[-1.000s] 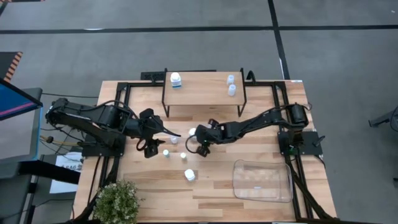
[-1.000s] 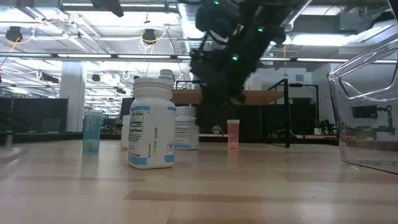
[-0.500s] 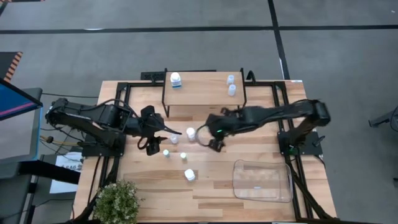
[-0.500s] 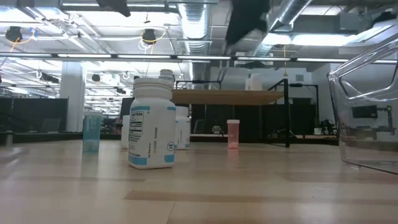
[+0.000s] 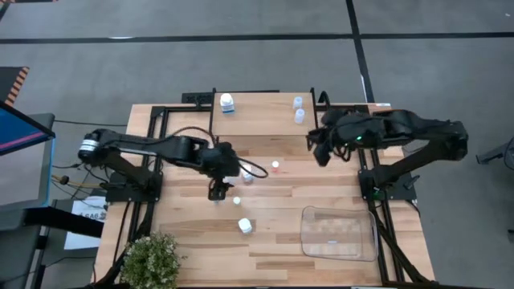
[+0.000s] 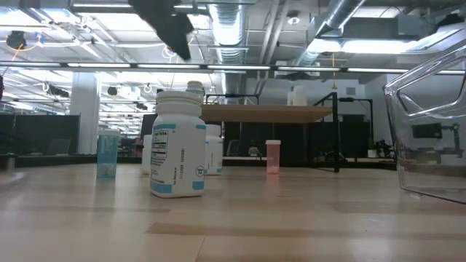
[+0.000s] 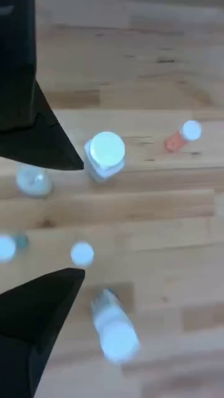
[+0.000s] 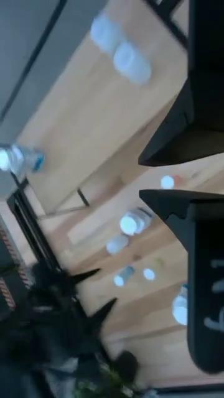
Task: Pick and place medicine bottles onto shelf by color
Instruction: Put the top white pill bottle on the shelf aligned with the other white pill bottle
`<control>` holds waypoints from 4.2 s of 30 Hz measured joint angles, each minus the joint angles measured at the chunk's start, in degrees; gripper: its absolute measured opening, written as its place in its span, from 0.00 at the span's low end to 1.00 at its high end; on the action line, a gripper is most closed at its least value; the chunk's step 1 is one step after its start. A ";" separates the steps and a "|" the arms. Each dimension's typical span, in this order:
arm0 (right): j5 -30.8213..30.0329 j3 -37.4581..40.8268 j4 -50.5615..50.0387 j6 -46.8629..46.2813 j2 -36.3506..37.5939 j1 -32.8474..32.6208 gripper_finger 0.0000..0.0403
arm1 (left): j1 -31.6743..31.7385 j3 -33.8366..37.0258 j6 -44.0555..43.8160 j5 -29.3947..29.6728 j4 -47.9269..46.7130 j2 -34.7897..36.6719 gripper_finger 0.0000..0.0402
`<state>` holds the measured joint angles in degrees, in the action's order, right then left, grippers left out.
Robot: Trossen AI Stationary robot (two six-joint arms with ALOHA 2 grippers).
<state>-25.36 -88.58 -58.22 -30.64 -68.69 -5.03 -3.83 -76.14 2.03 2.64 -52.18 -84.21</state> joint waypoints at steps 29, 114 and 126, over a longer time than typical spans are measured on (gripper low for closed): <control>-0.38 2.19 -12.57 -7.00 1.21 0.74 0.45 | 8.83 -1.40 33.09 0.62 6.79 -17.24 0.75; -0.33 2.17 -13.57 -6.42 1.19 0.74 0.45 | 37.26 -37.94 27.25 0.19 -24.60 -24.67 0.39; -0.33 2.17 -13.57 -6.42 1.19 0.74 0.45 | 37.26 -37.94 25.24 0.19 -25.10 -24.67 0.59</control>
<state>-25.69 -86.41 -71.79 -37.06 -67.51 -4.29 33.43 -114.08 27.27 2.83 -77.27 -108.88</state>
